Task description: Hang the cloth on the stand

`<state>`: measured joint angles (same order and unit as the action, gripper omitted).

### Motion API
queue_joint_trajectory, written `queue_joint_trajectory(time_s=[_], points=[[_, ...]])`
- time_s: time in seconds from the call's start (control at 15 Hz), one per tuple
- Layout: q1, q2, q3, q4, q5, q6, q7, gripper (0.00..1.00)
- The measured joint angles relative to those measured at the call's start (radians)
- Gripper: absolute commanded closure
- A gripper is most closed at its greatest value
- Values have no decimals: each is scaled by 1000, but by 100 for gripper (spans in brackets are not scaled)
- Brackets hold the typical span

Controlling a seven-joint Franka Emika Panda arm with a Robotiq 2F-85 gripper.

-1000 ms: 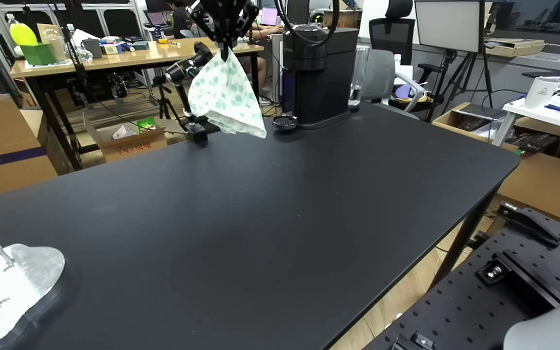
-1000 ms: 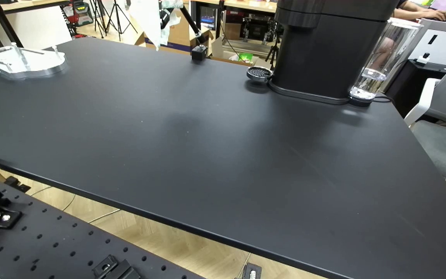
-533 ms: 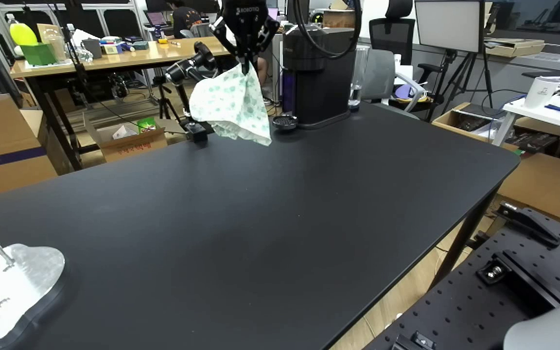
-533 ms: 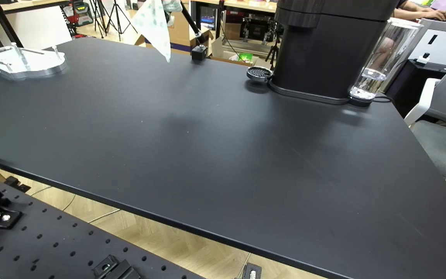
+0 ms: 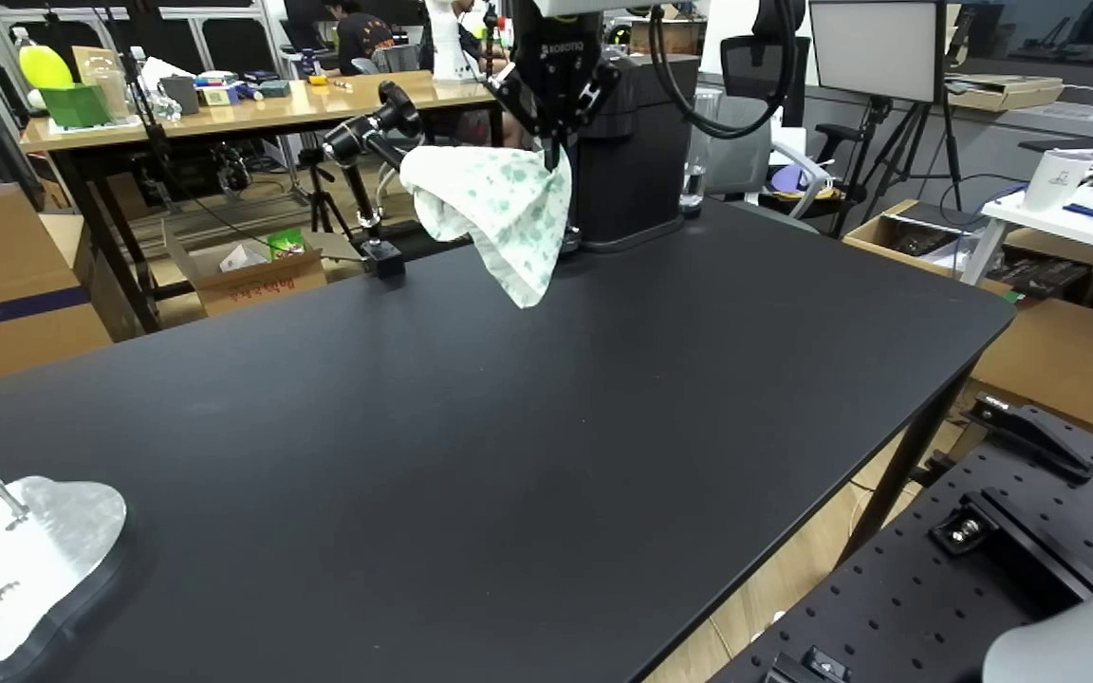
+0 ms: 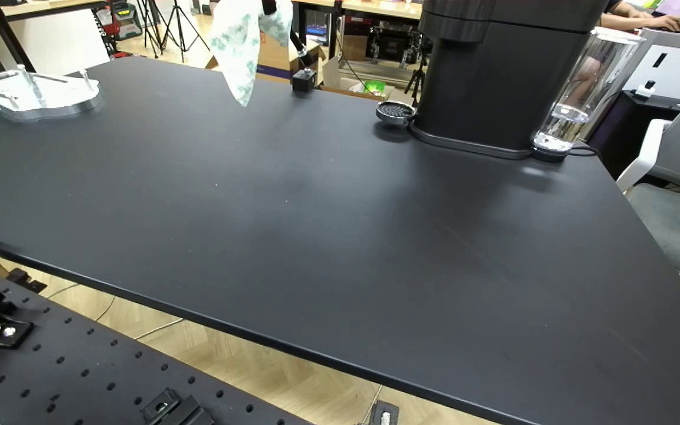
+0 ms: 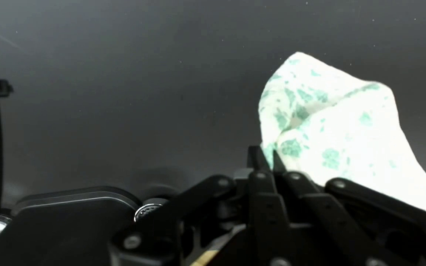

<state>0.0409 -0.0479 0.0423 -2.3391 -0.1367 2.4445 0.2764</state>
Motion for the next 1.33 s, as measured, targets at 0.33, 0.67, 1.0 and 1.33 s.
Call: queue_joint_trajectory(time_s=[0.33,0.67,1.0,1.33], points=[[-9,-18,3,-38,0,40,26,99],[-8,-14,23,-30,-17,58,167,99],[-7,11,44,-2,-84,111,303,99],[4,72,46,50,-109,154,360,99]])
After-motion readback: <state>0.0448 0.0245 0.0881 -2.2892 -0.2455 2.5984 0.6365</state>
